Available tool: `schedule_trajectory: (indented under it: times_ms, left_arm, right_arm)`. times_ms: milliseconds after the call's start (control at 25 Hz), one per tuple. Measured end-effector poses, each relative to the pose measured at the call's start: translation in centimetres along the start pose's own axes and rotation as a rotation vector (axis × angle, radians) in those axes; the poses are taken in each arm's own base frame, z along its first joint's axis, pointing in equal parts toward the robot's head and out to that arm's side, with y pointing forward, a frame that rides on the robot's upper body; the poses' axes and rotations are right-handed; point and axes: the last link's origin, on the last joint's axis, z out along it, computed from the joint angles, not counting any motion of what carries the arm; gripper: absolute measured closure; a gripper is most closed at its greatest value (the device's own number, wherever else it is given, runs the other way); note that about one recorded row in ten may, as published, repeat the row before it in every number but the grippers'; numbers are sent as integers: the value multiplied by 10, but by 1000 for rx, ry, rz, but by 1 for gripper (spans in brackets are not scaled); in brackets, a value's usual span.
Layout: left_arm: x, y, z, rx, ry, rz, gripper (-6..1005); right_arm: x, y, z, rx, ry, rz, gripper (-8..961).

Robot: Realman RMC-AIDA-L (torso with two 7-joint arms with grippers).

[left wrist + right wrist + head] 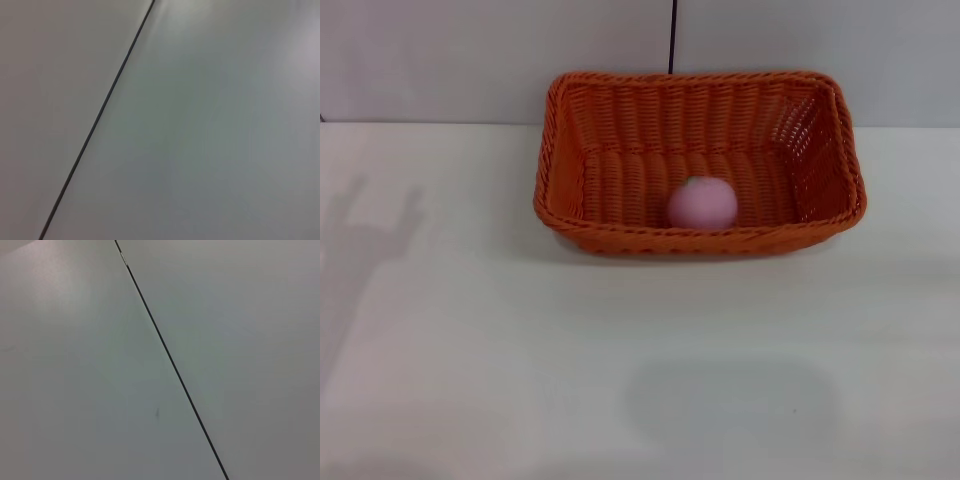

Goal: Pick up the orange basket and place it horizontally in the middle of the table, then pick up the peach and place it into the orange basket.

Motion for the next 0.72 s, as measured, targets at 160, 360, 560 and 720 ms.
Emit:
schedule_trajectory:
  times_ms: [160,360,560,720]
  left_arm:
    - [0,1,0,-1,4,24,183]
    - [1,0,0,2,9,30,184]
    - [2,1,0,-1,16,30,184]
    - [2,2,0,-1,19,28,184]
  right_arm:
    - [-1,-1,-1,9,-6,-2,312]
    - [-2,-4,-4,45,-24,1,313]
    - [-2,-4,-5,49,-28,-1,313]
    - [-2,-4,-4,49,-29,1,313]
